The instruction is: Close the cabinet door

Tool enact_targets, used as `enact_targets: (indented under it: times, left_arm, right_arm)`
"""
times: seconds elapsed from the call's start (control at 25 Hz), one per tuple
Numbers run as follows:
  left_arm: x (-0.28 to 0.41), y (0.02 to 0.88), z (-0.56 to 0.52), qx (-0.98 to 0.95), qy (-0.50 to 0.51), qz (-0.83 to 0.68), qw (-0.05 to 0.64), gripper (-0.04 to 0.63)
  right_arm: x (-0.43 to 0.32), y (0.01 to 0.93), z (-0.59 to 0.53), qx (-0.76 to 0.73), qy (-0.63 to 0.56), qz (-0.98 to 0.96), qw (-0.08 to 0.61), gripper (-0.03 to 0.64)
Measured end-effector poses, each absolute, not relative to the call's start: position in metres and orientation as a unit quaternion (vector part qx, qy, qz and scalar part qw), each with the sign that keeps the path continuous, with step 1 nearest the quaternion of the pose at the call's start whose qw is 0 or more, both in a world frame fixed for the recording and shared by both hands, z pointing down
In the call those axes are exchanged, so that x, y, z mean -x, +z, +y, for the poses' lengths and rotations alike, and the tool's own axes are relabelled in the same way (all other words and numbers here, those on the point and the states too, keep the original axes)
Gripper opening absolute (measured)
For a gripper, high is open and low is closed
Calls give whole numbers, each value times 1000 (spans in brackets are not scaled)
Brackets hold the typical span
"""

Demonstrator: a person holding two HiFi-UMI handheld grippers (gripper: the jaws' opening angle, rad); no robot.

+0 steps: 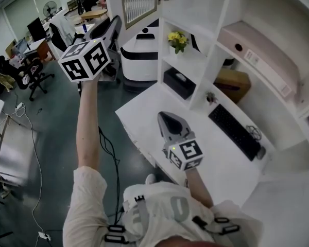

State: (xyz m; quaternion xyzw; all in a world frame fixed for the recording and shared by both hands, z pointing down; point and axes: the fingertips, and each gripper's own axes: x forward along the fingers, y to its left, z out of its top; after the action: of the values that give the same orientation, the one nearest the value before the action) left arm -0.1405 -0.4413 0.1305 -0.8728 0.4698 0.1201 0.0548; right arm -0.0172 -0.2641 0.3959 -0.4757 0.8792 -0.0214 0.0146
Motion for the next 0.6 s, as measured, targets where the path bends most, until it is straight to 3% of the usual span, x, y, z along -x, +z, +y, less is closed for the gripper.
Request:
enact_targets:
  times: [0.6]
  left_arm:
    - [95,133,-419,893,116,430,58,95]
  right_arm:
    - [6,397,-265,479,-38,876,29,5]
